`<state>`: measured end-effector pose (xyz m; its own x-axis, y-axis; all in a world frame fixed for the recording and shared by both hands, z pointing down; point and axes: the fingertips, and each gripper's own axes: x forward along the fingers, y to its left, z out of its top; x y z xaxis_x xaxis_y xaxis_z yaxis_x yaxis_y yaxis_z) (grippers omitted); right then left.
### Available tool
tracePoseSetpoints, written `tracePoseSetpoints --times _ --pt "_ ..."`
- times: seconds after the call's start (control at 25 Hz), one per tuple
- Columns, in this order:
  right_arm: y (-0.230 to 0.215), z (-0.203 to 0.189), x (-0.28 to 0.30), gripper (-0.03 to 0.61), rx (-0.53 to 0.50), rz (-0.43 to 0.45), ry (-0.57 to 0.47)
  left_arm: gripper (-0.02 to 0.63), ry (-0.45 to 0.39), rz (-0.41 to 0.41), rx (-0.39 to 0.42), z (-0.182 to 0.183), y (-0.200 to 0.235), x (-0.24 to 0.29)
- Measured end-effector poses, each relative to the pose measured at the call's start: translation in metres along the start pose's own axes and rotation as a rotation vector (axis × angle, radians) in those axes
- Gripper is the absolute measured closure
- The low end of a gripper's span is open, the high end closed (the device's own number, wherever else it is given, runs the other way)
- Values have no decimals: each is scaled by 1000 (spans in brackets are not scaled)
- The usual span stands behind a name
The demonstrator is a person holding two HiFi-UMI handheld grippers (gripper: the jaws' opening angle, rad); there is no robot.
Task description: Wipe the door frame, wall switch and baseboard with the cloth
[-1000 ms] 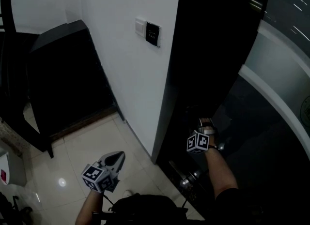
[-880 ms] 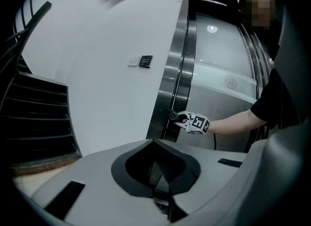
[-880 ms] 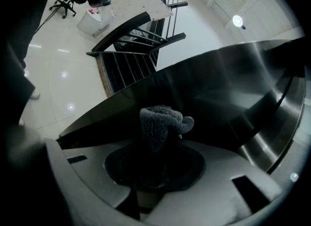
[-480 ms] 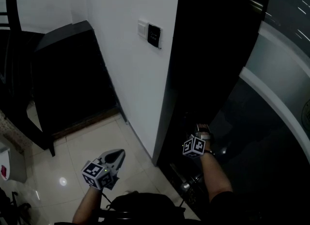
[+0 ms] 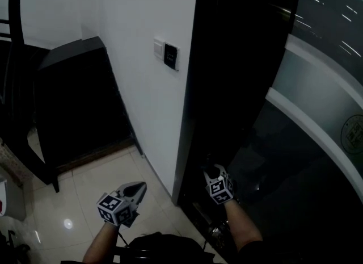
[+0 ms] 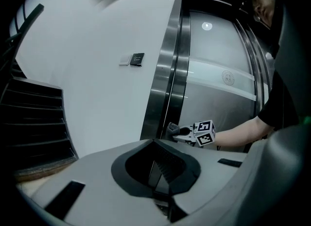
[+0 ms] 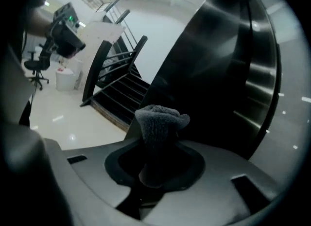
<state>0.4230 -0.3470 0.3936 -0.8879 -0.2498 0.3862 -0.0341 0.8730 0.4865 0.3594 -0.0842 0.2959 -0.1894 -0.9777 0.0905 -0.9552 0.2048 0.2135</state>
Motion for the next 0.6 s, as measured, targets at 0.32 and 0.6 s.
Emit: tracePoseSetpoints --times 0.32,0.6 --pt "16 35 -67 485 406 78 -308 623 -187 103 -51 20 10 -35" --pt "69 105 -71 485 398 291 -498 623 -274 313 -17 32 27 -108"
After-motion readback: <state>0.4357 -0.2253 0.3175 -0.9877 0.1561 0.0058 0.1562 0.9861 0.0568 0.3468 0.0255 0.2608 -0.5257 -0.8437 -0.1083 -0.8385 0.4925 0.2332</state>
